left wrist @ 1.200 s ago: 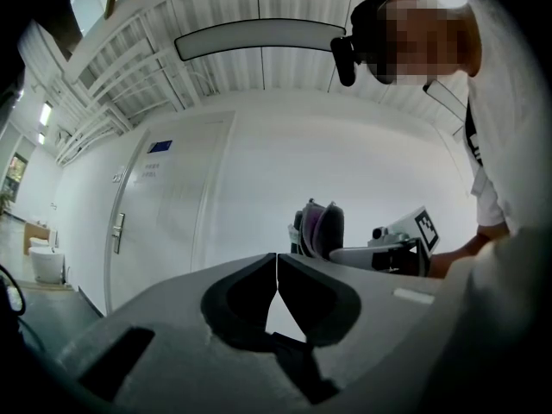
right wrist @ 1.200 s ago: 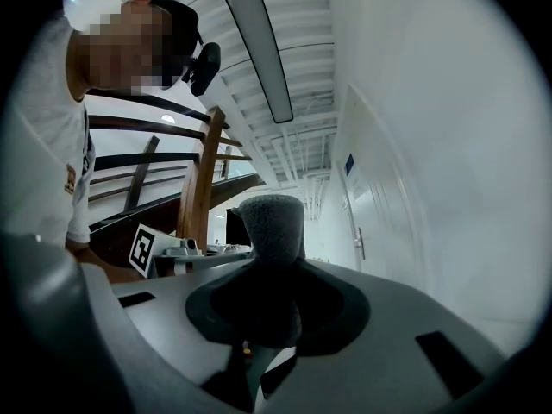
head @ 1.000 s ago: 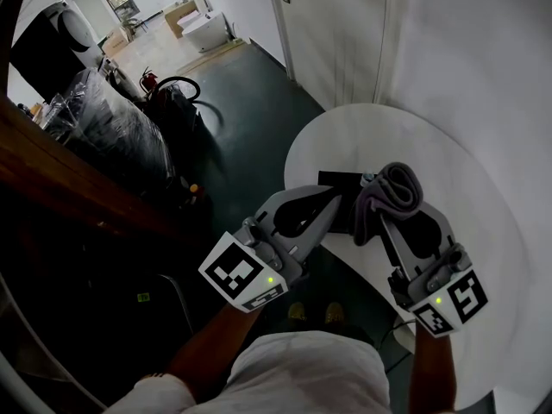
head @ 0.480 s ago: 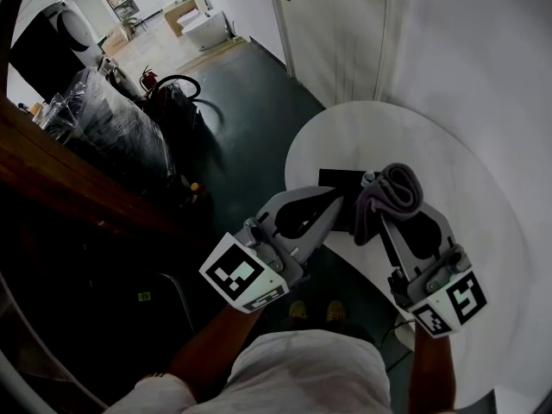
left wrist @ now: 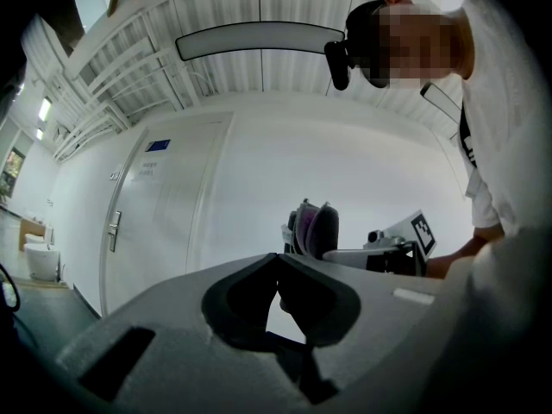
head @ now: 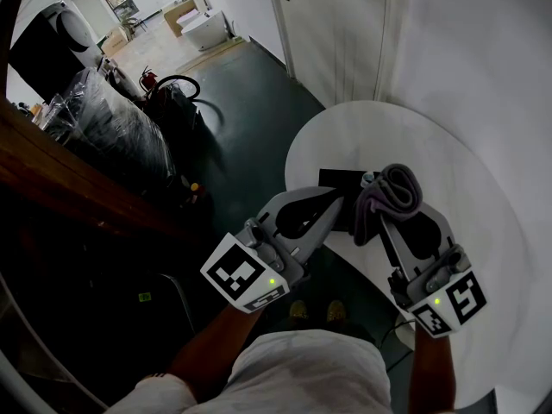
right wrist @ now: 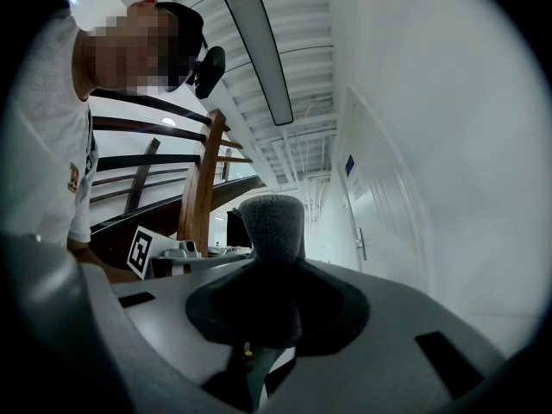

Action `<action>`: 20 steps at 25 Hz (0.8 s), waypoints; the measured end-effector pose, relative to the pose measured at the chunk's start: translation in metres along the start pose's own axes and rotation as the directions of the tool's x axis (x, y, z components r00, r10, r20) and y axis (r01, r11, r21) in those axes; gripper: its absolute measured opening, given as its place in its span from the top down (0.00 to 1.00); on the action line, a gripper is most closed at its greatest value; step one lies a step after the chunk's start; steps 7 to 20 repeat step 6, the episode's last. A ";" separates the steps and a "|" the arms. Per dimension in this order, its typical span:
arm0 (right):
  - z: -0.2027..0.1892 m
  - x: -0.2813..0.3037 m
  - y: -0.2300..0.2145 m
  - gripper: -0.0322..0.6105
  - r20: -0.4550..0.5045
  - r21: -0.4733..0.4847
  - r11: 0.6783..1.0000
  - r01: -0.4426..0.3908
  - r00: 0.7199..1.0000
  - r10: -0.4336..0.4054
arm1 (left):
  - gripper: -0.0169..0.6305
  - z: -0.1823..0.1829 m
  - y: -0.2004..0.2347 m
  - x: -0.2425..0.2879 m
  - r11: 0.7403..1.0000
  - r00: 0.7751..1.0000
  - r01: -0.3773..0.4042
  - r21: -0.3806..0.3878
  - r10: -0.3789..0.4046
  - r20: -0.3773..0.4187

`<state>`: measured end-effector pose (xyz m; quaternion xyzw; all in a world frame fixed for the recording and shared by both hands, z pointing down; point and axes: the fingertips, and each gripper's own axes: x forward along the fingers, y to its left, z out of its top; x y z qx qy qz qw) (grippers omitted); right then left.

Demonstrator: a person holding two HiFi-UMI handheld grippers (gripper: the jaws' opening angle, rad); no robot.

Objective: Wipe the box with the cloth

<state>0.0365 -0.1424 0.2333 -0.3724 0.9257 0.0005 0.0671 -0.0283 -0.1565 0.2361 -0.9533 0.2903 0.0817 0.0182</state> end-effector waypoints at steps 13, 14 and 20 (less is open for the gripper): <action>0.002 0.002 -0.001 0.80 0.000 -0.001 1.000 0.000 1.000 0.000 | 0.95 0.000 0.000 0.002 1.000 1.000 0.010 -0.012 -0.010 -0.003; 0.002 0.002 -0.001 0.80 0.000 -0.001 1.000 0.000 1.000 0.000 | 0.95 0.000 0.000 0.002 1.000 1.000 0.010 -0.012 -0.010 -0.003; 0.002 0.002 -0.001 0.80 0.000 -0.001 1.000 0.000 1.000 0.000 | 0.95 0.000 0.000 0.002 1.000 1.000 0.010 -0.012 -0.010 -0.003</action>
